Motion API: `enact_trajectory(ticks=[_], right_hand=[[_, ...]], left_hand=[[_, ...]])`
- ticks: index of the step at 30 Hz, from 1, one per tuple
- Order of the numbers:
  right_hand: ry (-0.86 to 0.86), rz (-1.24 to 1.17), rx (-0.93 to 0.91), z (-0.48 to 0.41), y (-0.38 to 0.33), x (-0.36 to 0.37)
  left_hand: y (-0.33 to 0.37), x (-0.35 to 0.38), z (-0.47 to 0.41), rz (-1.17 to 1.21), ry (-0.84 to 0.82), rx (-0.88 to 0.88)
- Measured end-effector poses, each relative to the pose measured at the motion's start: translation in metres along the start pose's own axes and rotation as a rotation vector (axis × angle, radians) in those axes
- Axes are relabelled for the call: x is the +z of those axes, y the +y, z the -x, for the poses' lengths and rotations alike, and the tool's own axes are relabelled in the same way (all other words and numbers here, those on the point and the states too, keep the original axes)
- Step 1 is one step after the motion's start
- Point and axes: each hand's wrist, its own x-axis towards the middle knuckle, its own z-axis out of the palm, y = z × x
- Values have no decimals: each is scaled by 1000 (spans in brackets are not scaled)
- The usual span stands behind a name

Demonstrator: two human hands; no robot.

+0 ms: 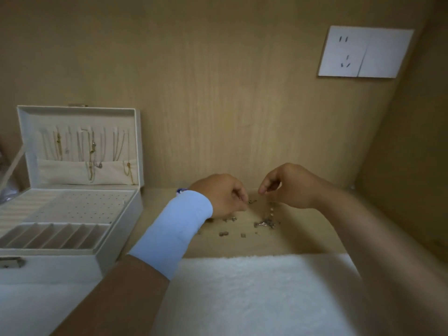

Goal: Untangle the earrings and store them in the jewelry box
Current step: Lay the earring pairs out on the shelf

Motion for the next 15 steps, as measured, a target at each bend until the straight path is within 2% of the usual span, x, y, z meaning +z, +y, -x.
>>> enact_trajectory(ticks=[5, 12, 15], right_hand=[[-91, 75, 5, 3, 23, 11], [-186, 133, 19, -5, 23, 22], [-172, 109, 24, -5, 23, 18]], left_hand=[[17, 25, -26, -36, -85, 5], [7, 37, -31, -108, -85, 57], [3, 40, -33, -81, -87, 83]])
